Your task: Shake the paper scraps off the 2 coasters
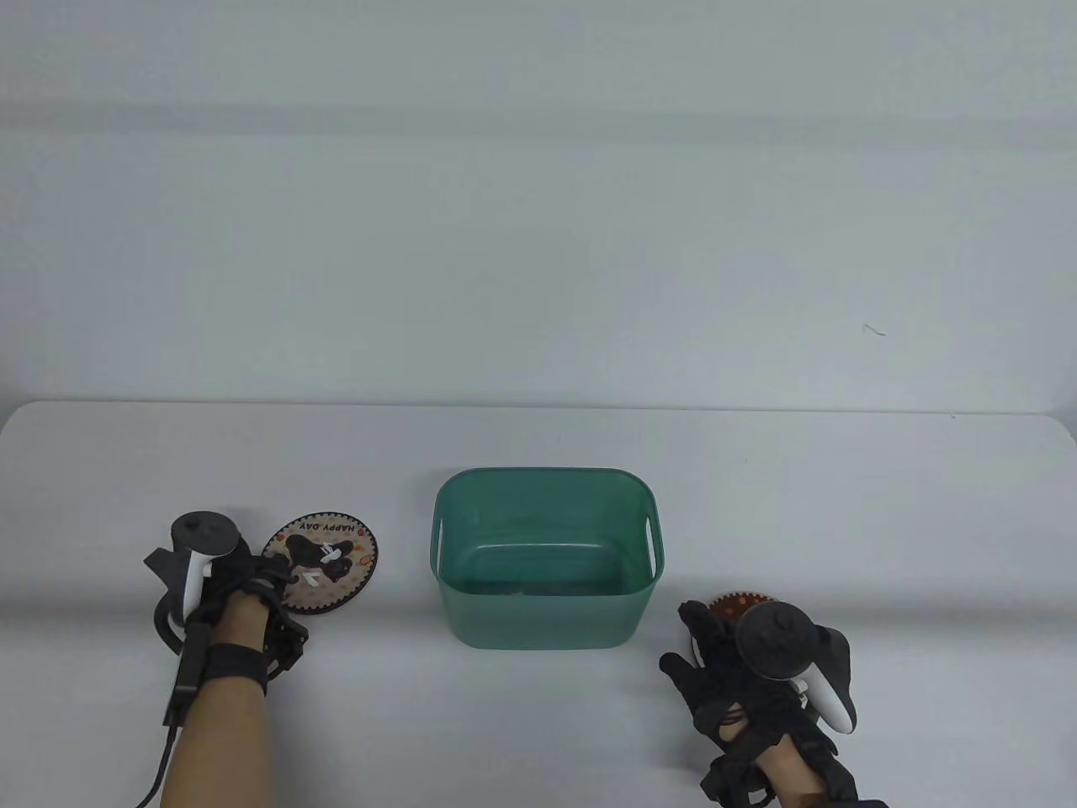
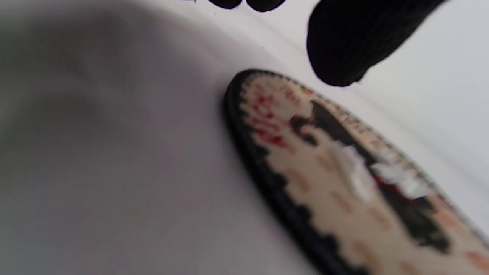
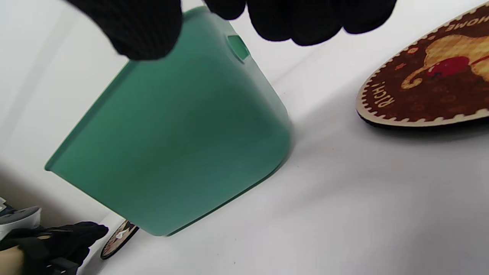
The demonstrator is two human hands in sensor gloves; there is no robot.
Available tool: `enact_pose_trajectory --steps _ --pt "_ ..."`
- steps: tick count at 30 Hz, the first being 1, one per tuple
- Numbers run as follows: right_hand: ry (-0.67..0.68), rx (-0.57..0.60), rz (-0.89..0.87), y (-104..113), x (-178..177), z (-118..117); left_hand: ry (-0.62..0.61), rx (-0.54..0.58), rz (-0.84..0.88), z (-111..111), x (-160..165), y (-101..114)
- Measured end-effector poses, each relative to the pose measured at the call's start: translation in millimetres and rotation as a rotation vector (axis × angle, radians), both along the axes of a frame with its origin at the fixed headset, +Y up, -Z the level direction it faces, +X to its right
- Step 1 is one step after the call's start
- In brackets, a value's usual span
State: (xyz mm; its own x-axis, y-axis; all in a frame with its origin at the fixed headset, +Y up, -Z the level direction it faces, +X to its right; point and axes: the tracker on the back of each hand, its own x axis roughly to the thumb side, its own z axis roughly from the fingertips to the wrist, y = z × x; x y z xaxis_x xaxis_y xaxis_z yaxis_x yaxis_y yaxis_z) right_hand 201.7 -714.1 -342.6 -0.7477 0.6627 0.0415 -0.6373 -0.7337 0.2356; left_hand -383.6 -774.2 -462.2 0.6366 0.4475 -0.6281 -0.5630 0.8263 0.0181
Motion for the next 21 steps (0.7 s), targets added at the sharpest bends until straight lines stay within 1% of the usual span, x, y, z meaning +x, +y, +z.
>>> enact_pose_trajectory --steps 4,5,6,9,15,17,19,21 --pt "-0.012 -0.004 0.007 -1 -1 -1 -0.005 -0.097 -0.056 -5 5 -8" --pt "-0.014 -0.005 0.010 -1 0 -1 -0.013 -0.103 -0.079 -6 5 -7" --pt "-0.016 -0.004 0.010 -1 0 0 -0.005 -0.085 -0.073 -7 6 -6" --pt "-0.018 -0.004 0.012 0 0 -1 -0.014 -0.075 -0.080 -9 10 -4" --pt "-0.022 -0.012 0.018 -3 4 -3 0.006 -0.031 -0.021 -13 15 -3" --pt "-0.030 -0.006 0.014 -2 7 -3 -0.003 0.006 -0.024 -14 16 -2" --pt "-0.040 0.000 0.007 -1 9 -3 -0.008 0.008 -0.052 -16 17 1" --pt "-0.046 0.000 0.005 -2 10 -3 -0.003 0.013 -0.046 -16 17 1"
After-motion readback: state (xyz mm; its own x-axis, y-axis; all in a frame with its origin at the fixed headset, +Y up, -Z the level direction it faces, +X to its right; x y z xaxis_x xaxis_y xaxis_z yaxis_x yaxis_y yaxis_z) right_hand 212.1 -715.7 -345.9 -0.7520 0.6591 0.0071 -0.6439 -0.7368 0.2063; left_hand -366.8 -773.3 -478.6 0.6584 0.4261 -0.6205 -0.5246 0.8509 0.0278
